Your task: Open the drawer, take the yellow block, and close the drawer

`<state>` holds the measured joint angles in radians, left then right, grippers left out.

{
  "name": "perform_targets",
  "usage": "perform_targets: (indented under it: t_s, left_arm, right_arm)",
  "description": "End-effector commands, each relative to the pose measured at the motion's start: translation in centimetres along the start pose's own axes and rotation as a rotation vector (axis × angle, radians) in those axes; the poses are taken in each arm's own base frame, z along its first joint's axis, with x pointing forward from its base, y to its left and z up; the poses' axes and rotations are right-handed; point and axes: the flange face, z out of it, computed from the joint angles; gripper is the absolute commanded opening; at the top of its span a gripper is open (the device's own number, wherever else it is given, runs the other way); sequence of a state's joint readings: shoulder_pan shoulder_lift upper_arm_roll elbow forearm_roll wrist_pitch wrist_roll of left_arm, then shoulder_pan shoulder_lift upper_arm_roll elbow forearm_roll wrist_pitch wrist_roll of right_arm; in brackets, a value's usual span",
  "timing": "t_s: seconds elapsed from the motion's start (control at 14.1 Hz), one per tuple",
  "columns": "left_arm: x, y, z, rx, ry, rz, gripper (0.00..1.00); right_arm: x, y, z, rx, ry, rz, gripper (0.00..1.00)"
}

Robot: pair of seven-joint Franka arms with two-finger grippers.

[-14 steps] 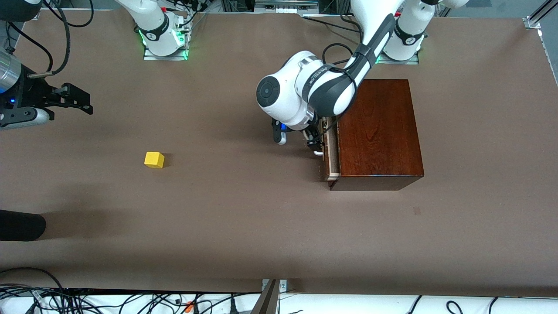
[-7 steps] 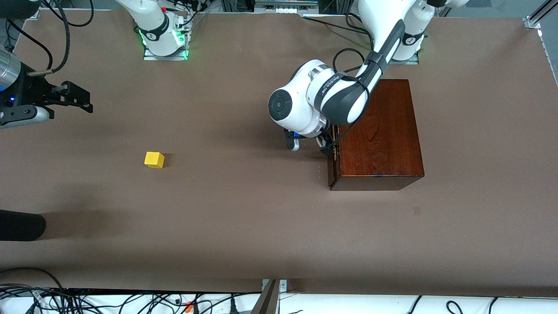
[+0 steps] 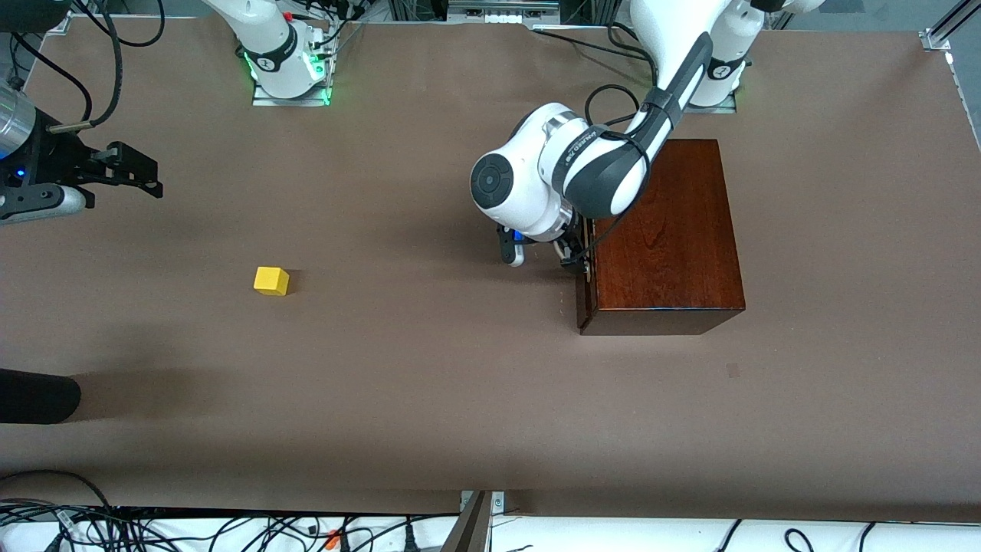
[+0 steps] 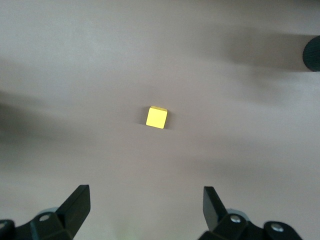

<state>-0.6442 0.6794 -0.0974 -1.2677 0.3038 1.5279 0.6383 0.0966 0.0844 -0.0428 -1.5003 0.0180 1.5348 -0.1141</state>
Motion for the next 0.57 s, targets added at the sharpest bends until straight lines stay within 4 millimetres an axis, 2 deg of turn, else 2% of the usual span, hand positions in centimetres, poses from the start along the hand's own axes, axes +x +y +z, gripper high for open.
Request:
perform_targets:
  t_s: [0.0,0.21,0.35,0.5]
  left_arm:
    - [0.1,1.1,-5.3,0.032,0.106,-0.122,1.0]
    - [-0.7,1.4,-9.5,0.051,0.188,-0.257,1.0]
    - [-3.8,1.8,-13.6,0.083,0.246,-0.343,1.0]
    - [-8.1,1.5,-17.0,0.104,0.296,-0.437,1.0]
  right_arm:
    - [-0.4,0.3,-0.9,-0.004,0.008,0.007,1.0]
    - [-0.4,0.5,-0.9,-0.004,0.008,0.007,1.0]
    - [-0.4,0.4,-0.9,-0.003,0.008,0.005,1.0]
    - [-0.4,0.4,-0.9,-0.003,0.008,0.005,1.0]
